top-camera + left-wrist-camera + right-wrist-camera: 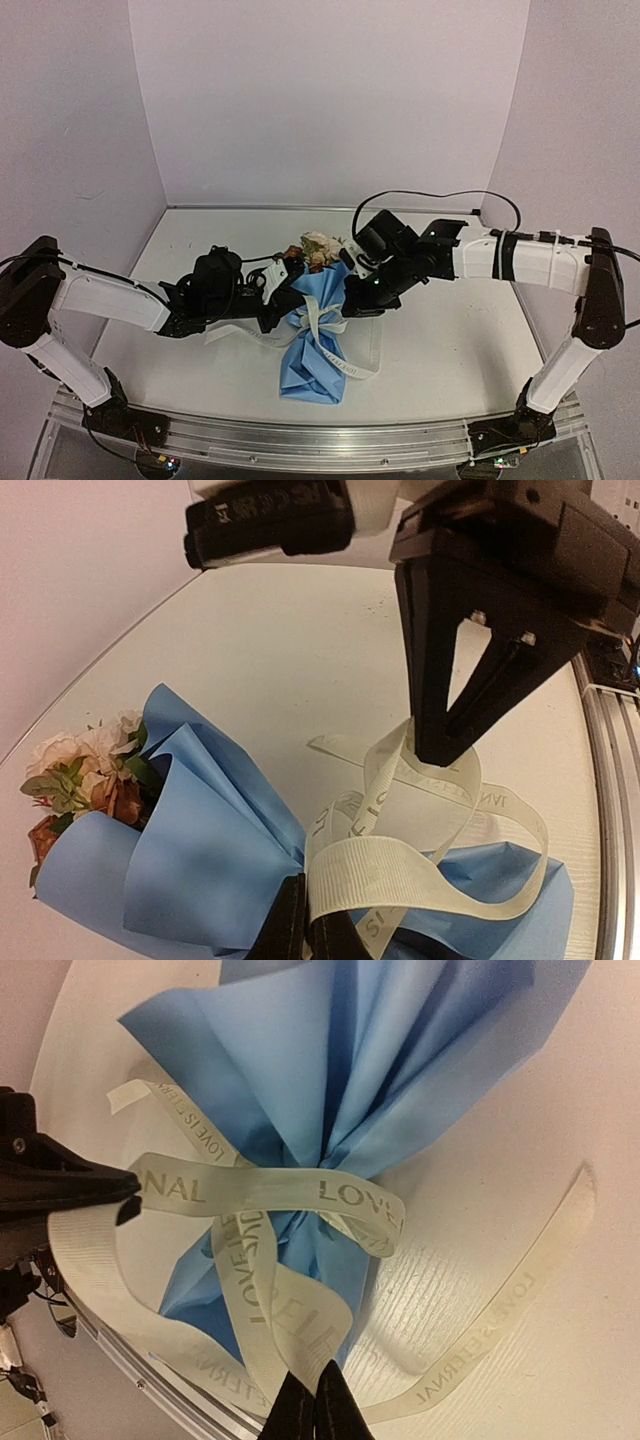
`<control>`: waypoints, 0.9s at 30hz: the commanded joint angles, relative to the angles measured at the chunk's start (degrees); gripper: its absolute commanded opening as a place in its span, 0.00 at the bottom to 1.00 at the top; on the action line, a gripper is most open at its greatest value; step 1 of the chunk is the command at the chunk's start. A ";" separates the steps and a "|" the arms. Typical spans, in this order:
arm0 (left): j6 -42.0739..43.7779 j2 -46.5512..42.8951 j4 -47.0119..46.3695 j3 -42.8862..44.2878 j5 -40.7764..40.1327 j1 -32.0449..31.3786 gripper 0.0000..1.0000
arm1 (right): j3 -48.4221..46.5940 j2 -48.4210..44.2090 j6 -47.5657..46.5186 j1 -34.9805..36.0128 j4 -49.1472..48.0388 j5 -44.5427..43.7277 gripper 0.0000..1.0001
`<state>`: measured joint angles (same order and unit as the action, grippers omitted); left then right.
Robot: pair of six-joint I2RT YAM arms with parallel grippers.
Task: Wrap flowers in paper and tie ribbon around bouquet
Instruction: Cross the half-tied ribbon over the folded bouquet.
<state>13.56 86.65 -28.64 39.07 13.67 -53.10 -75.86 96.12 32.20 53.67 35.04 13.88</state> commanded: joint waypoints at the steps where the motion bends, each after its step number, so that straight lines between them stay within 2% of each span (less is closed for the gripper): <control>1: 0.41 -2.26 -3.44 -0.70 2.89 -0.34 0.06 | -5.38 1.48 -4.93 0.05 8.30 -2.30 0.00; 12: 1.87 -0.90 3.29 1.85 0.51 -3.87 0.23 | -17.35 8.08 -5.90 -3.25 14.66 3.75 0.00; 14: 1.95 -0.48 5.15 2.37 -0.40 -4.35 0.29 | -19.83 9.39 -6.01 -3.31 16.04 4.82 0.00; 17: 1.08 -1.42 6.31 1.96 -1.62 -4.55 0.47 | -21.70 10.27 -5.90 -3.26 17.26 5.91 0.00; 20: 0.25 -3.69 6.64 1.06 -2.35 -4.56 0.56 | -22.20 10.37 -5.69 -3.25 17.92 6.47 0.00; 27: -1.61 -11.27 10.95 0.07 -0.75 -4.54 0.59 | -24.26 10.87 -3.45 -3.30 19.45 7.48 0.00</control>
<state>13.47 81.35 -19.14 38.94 12.22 -57.58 -96.49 106.03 27.24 50.17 52.38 20.45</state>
